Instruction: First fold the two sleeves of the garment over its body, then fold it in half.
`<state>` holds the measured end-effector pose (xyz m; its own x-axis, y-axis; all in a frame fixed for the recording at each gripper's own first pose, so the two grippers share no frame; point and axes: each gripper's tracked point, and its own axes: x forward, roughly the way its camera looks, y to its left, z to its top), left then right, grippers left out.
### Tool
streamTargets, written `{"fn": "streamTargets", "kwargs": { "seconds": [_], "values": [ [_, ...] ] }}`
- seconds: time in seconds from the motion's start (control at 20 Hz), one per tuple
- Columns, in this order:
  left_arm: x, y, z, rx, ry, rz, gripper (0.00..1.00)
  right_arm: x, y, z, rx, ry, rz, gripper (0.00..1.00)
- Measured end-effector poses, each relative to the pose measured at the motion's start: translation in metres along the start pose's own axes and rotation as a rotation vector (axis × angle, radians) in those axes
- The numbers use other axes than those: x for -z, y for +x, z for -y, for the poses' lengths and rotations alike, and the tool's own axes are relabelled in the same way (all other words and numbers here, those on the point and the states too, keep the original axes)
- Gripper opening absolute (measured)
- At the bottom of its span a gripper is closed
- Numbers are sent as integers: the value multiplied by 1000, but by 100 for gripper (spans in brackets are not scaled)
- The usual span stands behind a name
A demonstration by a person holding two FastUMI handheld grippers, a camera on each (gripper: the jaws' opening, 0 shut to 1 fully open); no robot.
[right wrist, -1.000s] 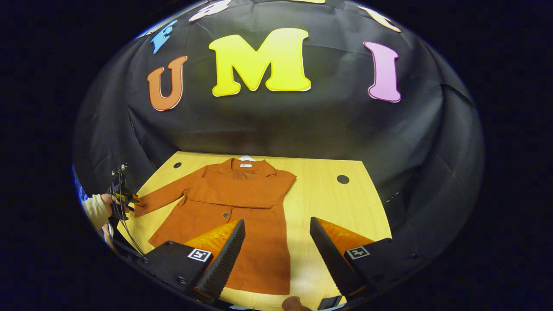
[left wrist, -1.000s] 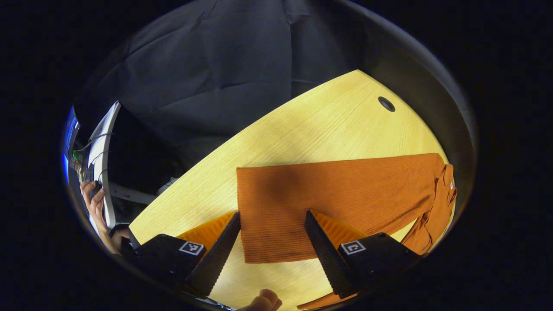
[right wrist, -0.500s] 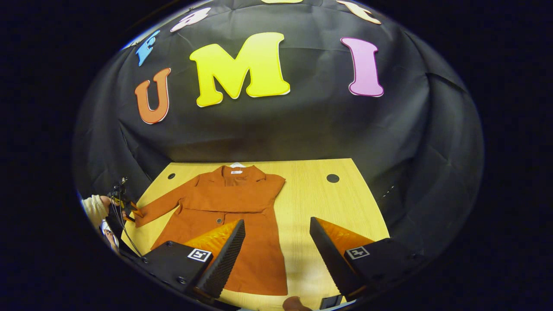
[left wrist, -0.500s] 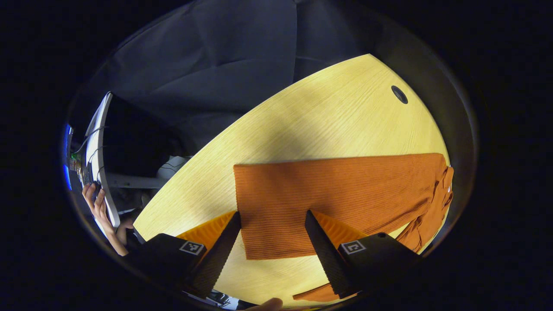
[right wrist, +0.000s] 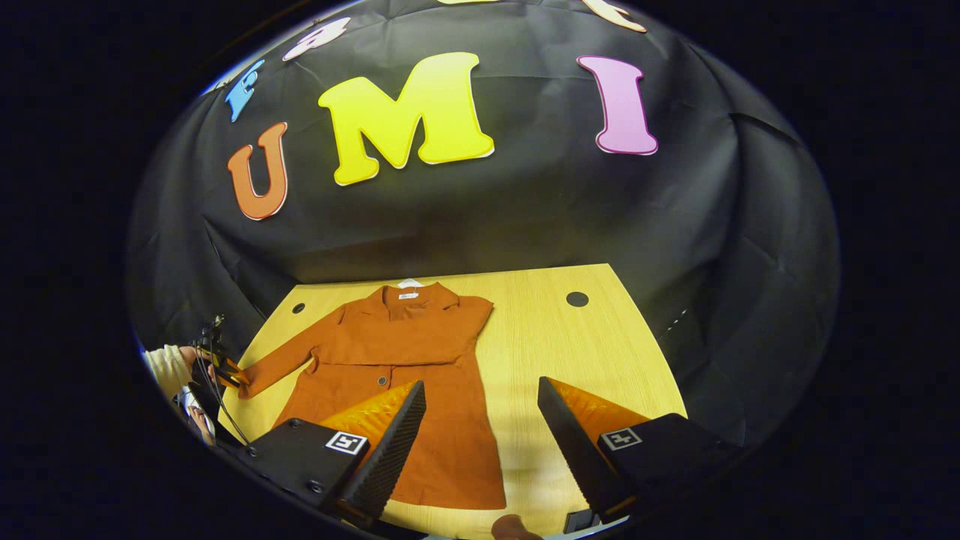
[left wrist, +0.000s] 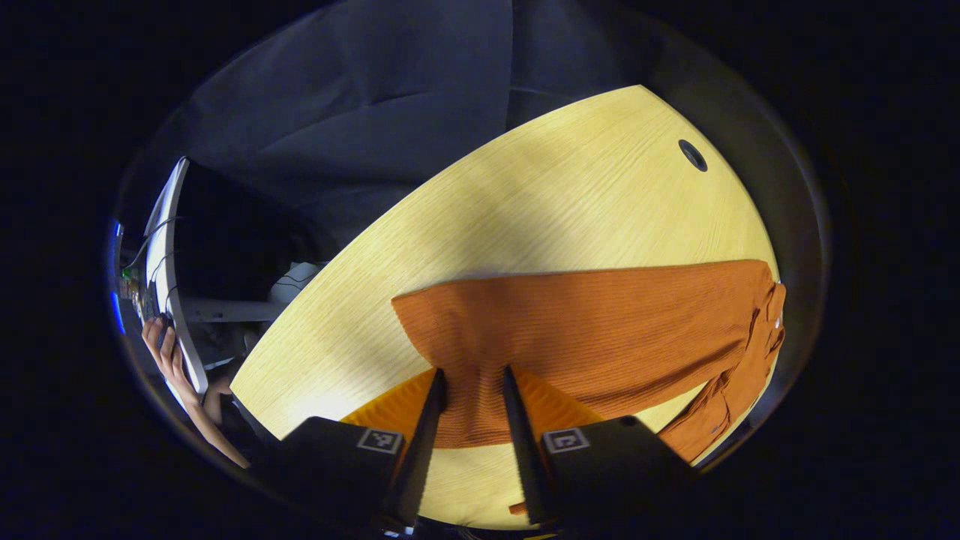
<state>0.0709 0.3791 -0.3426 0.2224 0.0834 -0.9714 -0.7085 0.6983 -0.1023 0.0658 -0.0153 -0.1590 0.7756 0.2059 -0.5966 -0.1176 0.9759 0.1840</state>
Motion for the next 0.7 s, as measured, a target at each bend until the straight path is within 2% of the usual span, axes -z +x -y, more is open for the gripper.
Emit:
{"fn": "streamTargets", "kwargs": {
  "seconds": [0.1,0.15,0.2,0.25,0.35,0.4,0.45,0.7],
  "values": [
    [-2,0,5,17,-6,1,29,3,2,1,5,9,-4,96],
    [-1,-1,9,29,-5,1,24,5,2,3,6,12,-7,93],
    [1,0,12,35,-3,-1,26,6,3,4,4,14,-10,94],
    [2,1,13,40,-8,3,10,7,2,4,4,13,-11,96],
    [-1,-2,14,49,0,16,7,9,2,6,0,10,-12,96],
    [-4,-8,16,54,4,30,6,10,2,7,-4,12,-13,93],
    [-8,-18,21,62,9,41,5,10,1,7,-8,14,-13,96],
    [-34,-71,76,111,78,122,3,13,3,12,-23,19,-9,96]
  ]
}}
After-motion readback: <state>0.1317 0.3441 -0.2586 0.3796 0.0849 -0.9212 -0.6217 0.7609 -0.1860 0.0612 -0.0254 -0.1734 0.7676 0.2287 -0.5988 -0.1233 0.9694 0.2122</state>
